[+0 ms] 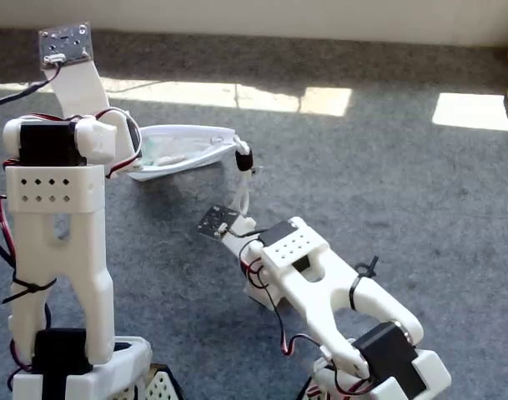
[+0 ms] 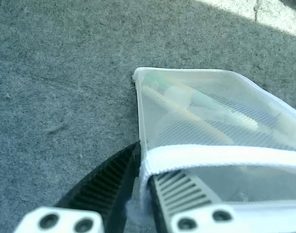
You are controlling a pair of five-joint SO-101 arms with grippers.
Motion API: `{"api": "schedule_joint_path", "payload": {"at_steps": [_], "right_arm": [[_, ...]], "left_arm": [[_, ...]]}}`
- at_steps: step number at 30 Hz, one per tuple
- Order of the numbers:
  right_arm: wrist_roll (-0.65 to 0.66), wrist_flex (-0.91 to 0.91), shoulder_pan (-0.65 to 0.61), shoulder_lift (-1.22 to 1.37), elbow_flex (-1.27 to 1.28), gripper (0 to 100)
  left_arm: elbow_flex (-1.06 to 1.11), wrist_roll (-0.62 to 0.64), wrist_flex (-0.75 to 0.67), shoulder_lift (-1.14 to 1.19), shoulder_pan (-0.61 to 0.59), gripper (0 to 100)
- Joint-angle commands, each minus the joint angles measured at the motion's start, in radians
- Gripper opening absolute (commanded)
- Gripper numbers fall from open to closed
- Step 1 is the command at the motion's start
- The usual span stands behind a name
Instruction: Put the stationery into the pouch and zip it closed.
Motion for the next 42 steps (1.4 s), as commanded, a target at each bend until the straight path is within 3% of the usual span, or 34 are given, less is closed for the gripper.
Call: {"api": "schedule_joint_path", "payload": {"at_steps": [1,12,29,42], "right_arm": [[0.018,-0.027,0.008,0.002,-0.048,5.4],[0.009,-0.021,0.013,-0.117,-0.042,1.7],[-0.439,-0.031,0.028,-0.624,-0.051,1.7],[-0.621,-0.430,0.016,-0.654,-0.051,1.7]], "left_arm": [[0.005,-0.005,-0.014,-0.004,-0.012,1],[0.005,-0.005,-0.014,-0.004,-0.008,1],[0.005,-0.005,-0.014,-0.004,-0.005,1],[0.007,-0.005,-0.012,-0.004,-0.010,1]]}}
